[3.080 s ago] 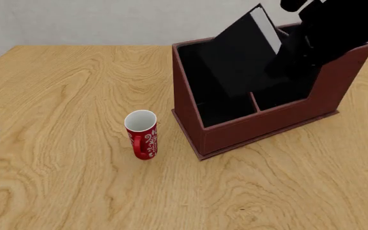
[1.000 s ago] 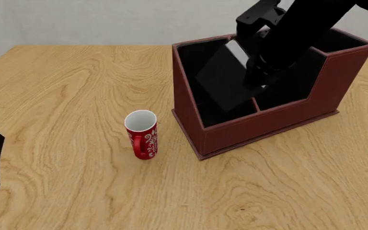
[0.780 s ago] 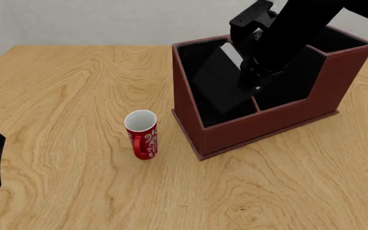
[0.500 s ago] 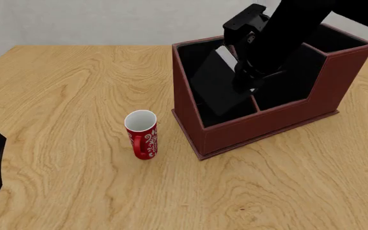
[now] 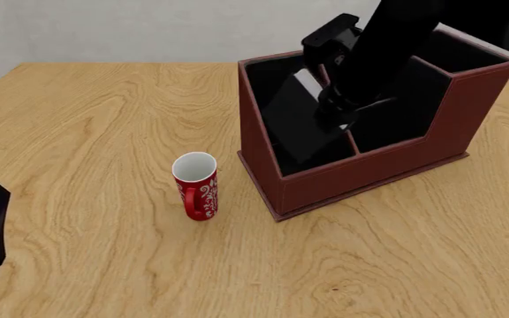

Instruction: Pick up the book and place it in the left compartment of the caddy.

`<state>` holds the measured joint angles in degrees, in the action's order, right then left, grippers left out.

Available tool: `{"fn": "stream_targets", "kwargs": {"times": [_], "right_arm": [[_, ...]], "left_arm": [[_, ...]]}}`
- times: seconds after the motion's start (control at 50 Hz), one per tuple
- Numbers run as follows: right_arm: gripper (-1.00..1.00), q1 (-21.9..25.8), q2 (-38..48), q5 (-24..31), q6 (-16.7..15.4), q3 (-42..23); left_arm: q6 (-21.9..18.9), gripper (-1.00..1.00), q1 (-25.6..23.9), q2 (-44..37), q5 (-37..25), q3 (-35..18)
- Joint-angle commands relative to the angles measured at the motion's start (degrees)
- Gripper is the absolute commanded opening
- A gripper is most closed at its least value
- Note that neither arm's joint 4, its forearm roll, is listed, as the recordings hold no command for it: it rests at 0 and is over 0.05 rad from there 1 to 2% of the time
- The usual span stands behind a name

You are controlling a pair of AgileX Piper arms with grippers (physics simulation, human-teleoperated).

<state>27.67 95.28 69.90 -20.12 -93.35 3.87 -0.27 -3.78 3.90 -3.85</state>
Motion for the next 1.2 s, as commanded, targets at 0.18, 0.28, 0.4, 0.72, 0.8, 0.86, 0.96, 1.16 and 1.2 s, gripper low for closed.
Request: {"fn": "stream_targets", "kwargs": {"times": [0.18, 0.28, 0.4, 0.72, 0.8, 0.86, 0.96, 1.16, 1.2], "right_arm": [[-1.0, 0.4, 2.1, 0.0, 2.5, -1.5], [-1.0, 0.2, 2.6, 0.0, 2.6, -1.6], [-1.0, -0.3, 3.4, 0.0, 2.6, -2.2], [-1.0, -0.2, 4.8, 0.0, 3.2, -3.0], [-1.0, -0.3, 5.0, 0.0, 3.3, -3.2], [-1.0, -0.1, 5.0, 0.0, 3.5, -3.2], [-1.0, -0.1, 5.1, 0.0, 3.5, -3.3], [-1.0, -0.2, 5.0, 0.0, 3.5, -3.6], [-1.0, -0.6, 5.2, 0.0, 3.3, -4.0]], "left_arm": [[-0.1, 1.0, 0.6, -1.2, 1.9, 1.2], [-0.2, 1.0, 0.5, -1.3, 1.7, 1.0], [-0.3, 1.0, 0.6, -1.6, 1.6, 0.6], [-0.6, 1.0, 0.6, -2.3, 1.4, 0.0], [-0.7, 1.0, 0.6, -2.7, 1.9, 0.0], [-0.7, 1.0, 0.5, -2.8, 1.9, 0.0], [-0.8, 1.0, 0.5, -3.3, 3.3, 0.9], [-0.8, 1.0, 0.4, -3.5, 4.1, 1.5], [-0.7, 1.0, 0.3, -3.4, 4.1, 1.6]]}}
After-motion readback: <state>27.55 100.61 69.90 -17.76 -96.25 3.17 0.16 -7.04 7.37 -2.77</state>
